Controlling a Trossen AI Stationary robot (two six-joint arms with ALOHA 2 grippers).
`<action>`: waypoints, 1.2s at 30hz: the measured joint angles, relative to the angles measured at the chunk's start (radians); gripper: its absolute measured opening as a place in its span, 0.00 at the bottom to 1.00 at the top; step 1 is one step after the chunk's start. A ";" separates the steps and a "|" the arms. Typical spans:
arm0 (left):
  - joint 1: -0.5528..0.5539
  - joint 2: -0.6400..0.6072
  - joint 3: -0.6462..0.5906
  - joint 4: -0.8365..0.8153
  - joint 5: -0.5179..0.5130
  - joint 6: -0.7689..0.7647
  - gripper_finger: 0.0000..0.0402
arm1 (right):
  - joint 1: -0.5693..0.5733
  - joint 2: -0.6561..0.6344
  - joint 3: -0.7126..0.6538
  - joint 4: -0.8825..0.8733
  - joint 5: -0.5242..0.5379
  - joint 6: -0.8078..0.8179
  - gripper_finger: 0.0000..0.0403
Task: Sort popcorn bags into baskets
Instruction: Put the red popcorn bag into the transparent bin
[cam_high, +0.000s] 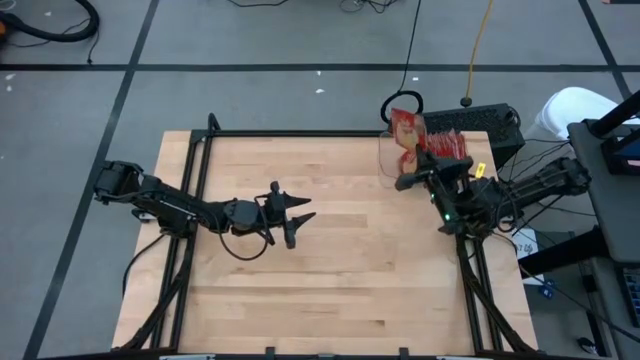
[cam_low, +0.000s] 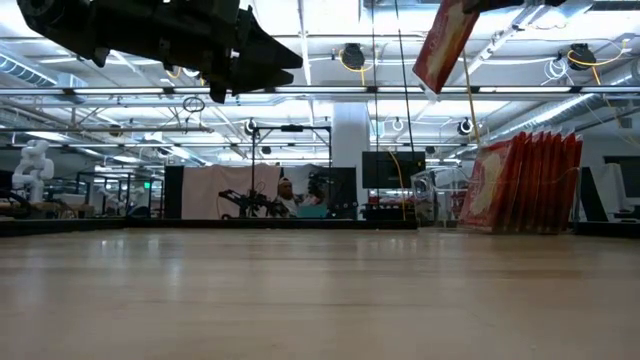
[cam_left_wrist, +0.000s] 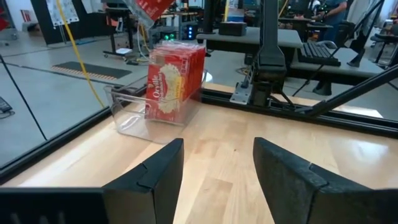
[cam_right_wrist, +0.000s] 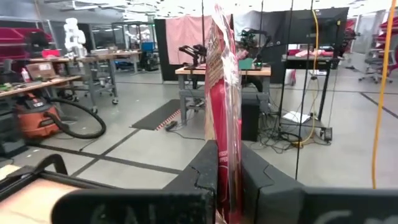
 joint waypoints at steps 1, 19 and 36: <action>0.000 0.000 0.000 0.000 0.000 0.002 0.49 | -0.008 0.001 0.000 0.004 -0.001 0.000 0.03; -0.001 0.000 0.000 -0.002 0.001 -0.006 0.46 | -0.176 0.125 -0.035 -0.044 -0.374 0.556 0.03; -0.011 0.000 0.000 0.003 0.005 -0.007 0.46 | -0.521 0.196 0.639 -1.552 -0.668 0.965 0.01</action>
